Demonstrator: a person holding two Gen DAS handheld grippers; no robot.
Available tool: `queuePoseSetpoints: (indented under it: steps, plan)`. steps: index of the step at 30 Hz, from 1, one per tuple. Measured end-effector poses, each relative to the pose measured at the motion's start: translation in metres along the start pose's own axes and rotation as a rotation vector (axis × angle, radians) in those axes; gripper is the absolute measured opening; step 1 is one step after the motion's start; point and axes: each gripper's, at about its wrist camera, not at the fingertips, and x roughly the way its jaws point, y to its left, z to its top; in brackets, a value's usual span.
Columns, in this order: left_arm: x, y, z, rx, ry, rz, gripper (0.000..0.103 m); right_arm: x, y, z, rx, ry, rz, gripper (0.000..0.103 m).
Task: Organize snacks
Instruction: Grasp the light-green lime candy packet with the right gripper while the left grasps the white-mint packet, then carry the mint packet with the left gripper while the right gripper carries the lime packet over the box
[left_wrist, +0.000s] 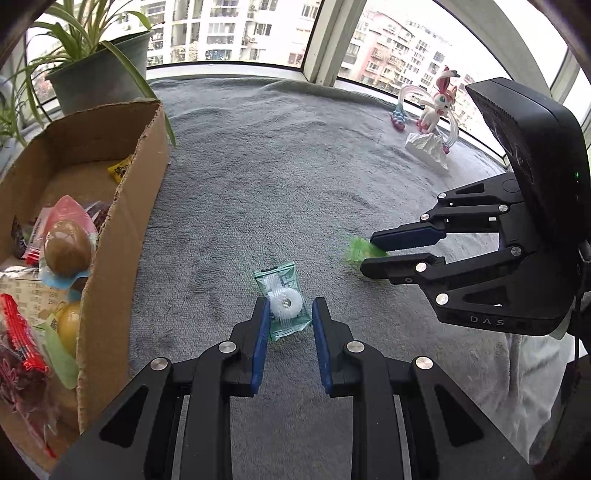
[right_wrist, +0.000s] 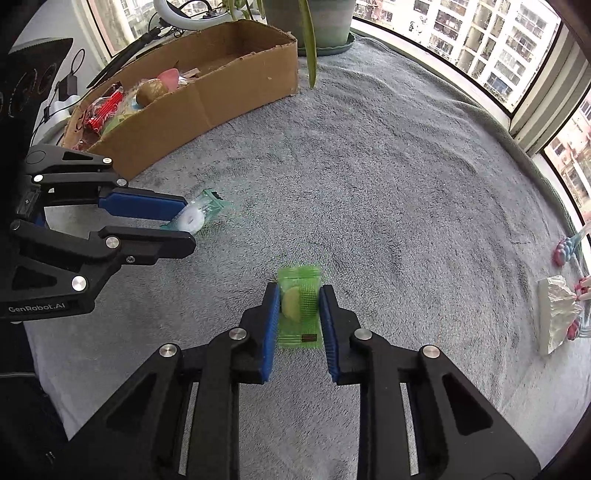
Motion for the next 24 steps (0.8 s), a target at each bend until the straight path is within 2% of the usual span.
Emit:
queuePoseSetpoints:
  steps: [6, 12, 24]
  plan:
    - [-0.024, -0.001, 0.001, 0.005, -0.043, -0.01, 0.021, -0.023, 0.008, 0.003, 0.03, -0.047, -0.012, 0.023]
    - [-0.054, 0.016, 0.0, -0.016, -0.101, 0.003, 0.021, -0.047, 0.029, 0.017, 0.038, -0.102, -0.021, 0.023]
    - [-0.102, 0.071, -0.005, -0.058, -0.178, 0.095, 0.021, -0.056, 0.084, 0.072, -0.008, -0.172, 0.032, 0.023]
